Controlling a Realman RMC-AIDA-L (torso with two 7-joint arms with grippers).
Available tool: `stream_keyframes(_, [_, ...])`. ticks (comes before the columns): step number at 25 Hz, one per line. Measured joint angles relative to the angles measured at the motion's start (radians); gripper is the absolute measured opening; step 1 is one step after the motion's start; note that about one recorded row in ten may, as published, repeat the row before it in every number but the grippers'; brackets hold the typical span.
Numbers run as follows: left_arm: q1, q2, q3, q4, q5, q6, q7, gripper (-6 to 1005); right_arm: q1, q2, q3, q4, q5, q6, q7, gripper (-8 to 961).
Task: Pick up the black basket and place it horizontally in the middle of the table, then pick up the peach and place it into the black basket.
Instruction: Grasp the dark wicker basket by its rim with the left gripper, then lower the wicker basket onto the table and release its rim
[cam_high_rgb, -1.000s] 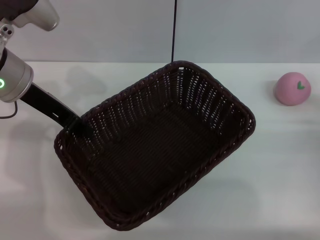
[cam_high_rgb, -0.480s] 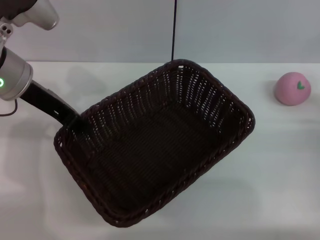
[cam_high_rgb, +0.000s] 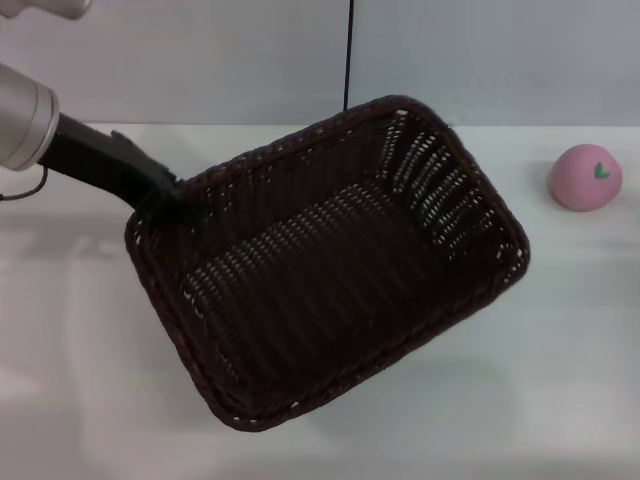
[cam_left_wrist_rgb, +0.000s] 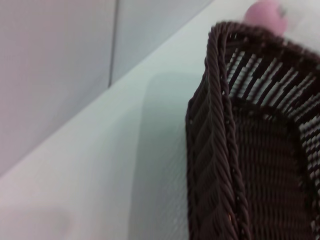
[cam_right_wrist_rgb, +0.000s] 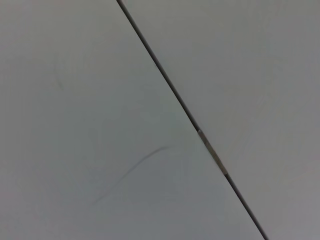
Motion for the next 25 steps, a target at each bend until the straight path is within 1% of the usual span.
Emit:
stream_keyframes(5, [0.007, 0.001, -0.016, 0.01, -0.048, 0.0, 0.034, 187, 0.0, 0.0, 0.0, 0.0, 0.001, 0.0, 0.002, 510])
stream_keyframes(6, [0.009, 0.003, -0.042, 0.024, -0.098, 0.007, 0.07, 187, 0.001, 0.0, 0.0, 0.0, 0.001, 0.0, 0.002, 510])
stream_keyframes(9, [0.009, 0.003, -0.042, 0.024, -0.098, 0.007, 0.07, 188, 0.007, -0.001, 0.001, -0.001, 0.001, 0.005, 0.002, 510])
stream_keyframes(10, [0.01, 0.003, -0.054, 0.031, -0.113, 0.012, 0.083, 188, 0.01, -0.001, 0.002, -0.001, 0.001, 0.007, 0.003, 510])
stream_keyframes(11, [0.012, 0.008, -0.105, 0.037, -0.173, 0.048, 0.14, 188, 0.013, -0.001, 0.002, 0.0, 0.002, 0.009, 0.003, 510])
stream_keyframes(13, [0.009, 0.013, -0.138, 0.036, -0.202, 0.075, 0.168, 188, 0.014, -0.001, 0.002, 0.0, 0.002, 0.009, 0.003, 510])
stream_keyframes(14, [0.004, 0.02, -0.152, 0.033, -0.218, 0.097, 0.183, 188, 0.015, -0.002, 0.002, 0.001, 0.001, 0.01, 0.003, 510])
stream_keyframes(18, [-0.012, 0.04, -0.162, 0.029, -0.254, 0.136, 0.206, 188, 0.014, -0.002, 0.005, 0.002, 0.001, 0.013, 0.003, 510])
stream_keyframes(22, [-0.027, 0.047, -0.162, 0.029, -0.262, 0.149, 0.226, 188, 0.013, -0.002, 0.013, 0.003, 0.001, 0.013, 0.003, 511])
stream_keyframes(25, [-0.061, 0.05, -0.156, 0.023, -0.26, 0.161, 0.264, 188, 0.01, -0.001, 0.014, 0.004, 0.001, 0.014, 0.003, 511])
